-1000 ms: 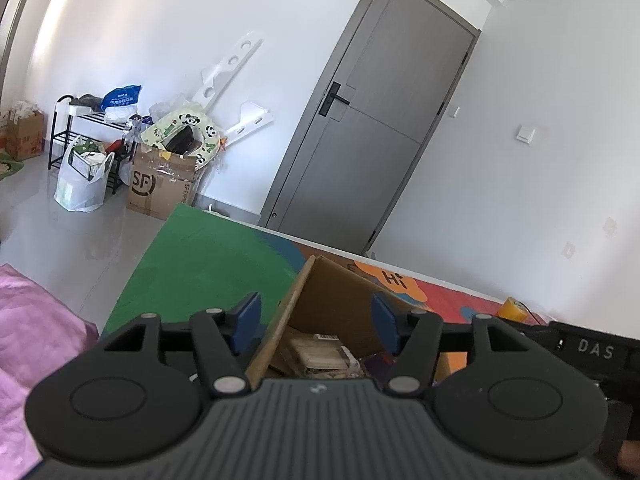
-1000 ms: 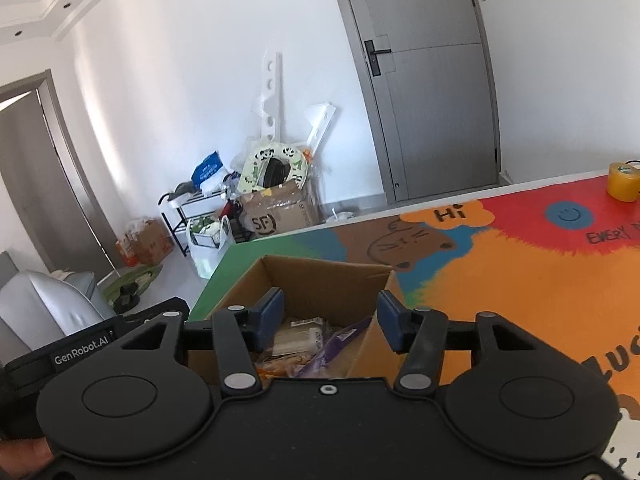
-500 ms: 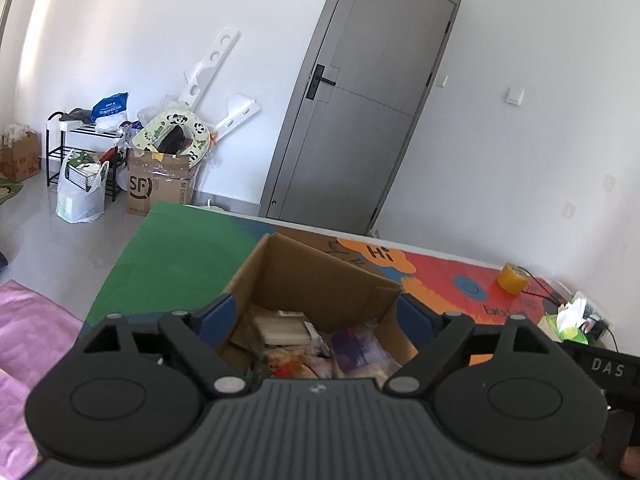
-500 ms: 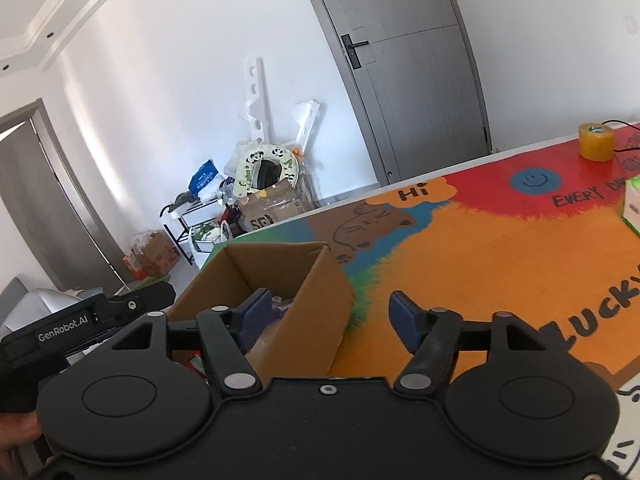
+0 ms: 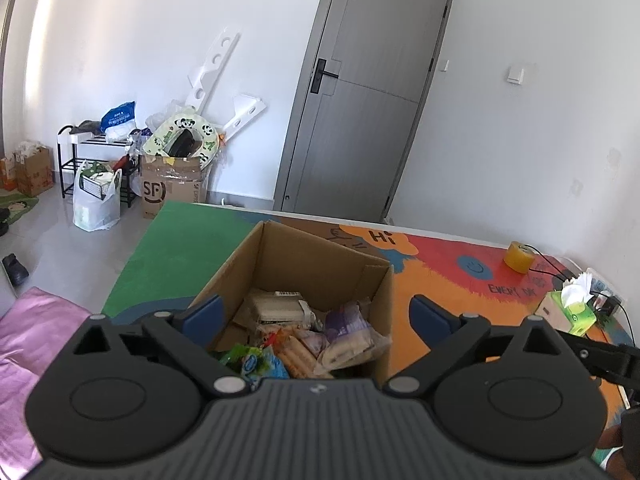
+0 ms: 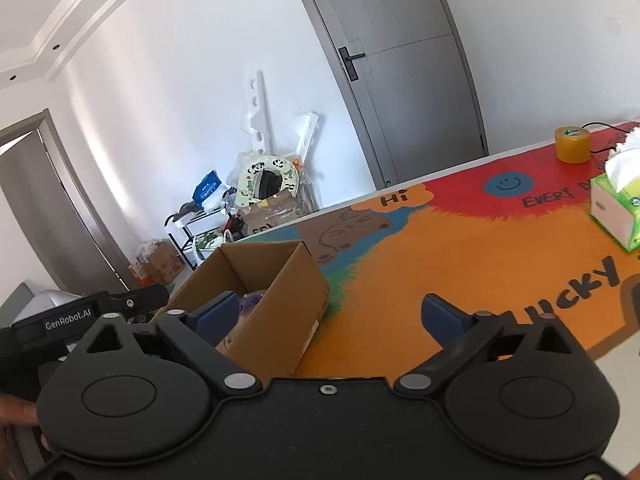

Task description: Organize snacks

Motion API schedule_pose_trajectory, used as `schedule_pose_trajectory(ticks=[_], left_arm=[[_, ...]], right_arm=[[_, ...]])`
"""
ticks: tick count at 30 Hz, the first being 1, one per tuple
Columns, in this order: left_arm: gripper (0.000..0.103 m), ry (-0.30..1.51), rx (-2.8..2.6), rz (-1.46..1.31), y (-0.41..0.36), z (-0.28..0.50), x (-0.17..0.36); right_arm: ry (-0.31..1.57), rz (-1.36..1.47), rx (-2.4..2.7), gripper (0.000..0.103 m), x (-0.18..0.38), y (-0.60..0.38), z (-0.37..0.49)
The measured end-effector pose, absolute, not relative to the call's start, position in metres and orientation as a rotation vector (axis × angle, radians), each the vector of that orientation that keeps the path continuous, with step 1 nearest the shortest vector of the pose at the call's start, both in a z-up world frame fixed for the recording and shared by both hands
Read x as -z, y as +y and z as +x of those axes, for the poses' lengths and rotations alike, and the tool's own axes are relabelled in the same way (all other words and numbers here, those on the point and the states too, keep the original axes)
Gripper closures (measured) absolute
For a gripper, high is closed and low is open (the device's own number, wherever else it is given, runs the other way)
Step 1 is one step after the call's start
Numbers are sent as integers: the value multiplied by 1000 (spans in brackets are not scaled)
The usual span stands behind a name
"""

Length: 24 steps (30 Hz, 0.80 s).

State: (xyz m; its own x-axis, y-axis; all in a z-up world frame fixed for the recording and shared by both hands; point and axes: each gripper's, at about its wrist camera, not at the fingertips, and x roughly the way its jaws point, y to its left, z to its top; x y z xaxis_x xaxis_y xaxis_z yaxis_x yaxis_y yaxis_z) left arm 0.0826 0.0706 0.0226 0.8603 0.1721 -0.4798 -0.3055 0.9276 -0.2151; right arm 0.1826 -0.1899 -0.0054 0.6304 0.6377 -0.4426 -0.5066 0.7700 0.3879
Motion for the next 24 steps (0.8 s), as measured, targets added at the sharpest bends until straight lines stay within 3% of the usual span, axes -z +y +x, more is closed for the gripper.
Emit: schedule_pose_trajectory(ticks=[24], left_arm=[[0, 507, -185, -207, 46, 38, -25]], right_arm=[[571, 205, -623, 0, -4, -226, 130]])
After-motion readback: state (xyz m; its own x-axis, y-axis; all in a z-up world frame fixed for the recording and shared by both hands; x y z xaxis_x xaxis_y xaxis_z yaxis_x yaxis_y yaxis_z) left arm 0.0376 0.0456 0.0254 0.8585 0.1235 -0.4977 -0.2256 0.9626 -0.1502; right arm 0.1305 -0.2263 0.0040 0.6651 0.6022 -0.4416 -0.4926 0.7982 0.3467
